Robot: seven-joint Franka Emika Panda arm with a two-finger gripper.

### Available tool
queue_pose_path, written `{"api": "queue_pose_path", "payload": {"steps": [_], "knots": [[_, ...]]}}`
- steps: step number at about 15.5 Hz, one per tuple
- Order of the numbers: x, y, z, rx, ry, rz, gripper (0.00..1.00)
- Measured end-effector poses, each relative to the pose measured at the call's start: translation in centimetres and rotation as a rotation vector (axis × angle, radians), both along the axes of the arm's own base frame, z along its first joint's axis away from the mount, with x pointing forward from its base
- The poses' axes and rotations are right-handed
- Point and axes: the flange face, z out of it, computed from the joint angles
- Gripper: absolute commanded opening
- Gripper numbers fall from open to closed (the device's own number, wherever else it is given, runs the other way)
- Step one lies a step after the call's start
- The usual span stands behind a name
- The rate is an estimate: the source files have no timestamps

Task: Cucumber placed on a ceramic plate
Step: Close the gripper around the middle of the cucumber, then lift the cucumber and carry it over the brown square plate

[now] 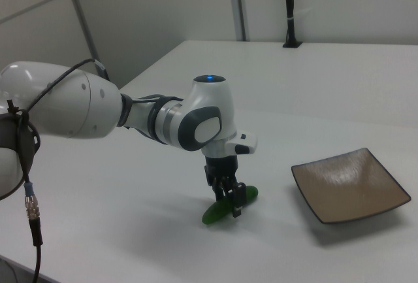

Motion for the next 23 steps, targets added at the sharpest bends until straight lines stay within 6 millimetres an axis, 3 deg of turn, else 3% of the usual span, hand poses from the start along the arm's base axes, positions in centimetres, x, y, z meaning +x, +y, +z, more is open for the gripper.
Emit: {"api": "queue_pose_path", "payload": {"steps": [2, 9, 16, 19, 20, 23], "knots": [[0.3, 0.1, 0.2, -0.005, -0.028, -0.012, 0.23], [1.0, 0.0, 1.2, -0.009, -0.057, -0.014, 0.23], [4.4, -1.7, 8.4, -0.024, -0.214, -0.060, 0.24], [5.3, -4.2, 12.1, 0.009, -0.299, -0.130, 0.24], [5.4, -6.1, 13.6, 0.020, -0.334, -0.169, 0.24], [5.2, -10.1, 15.5, 0.027, -0.404, -0.241, 0.25]]}}
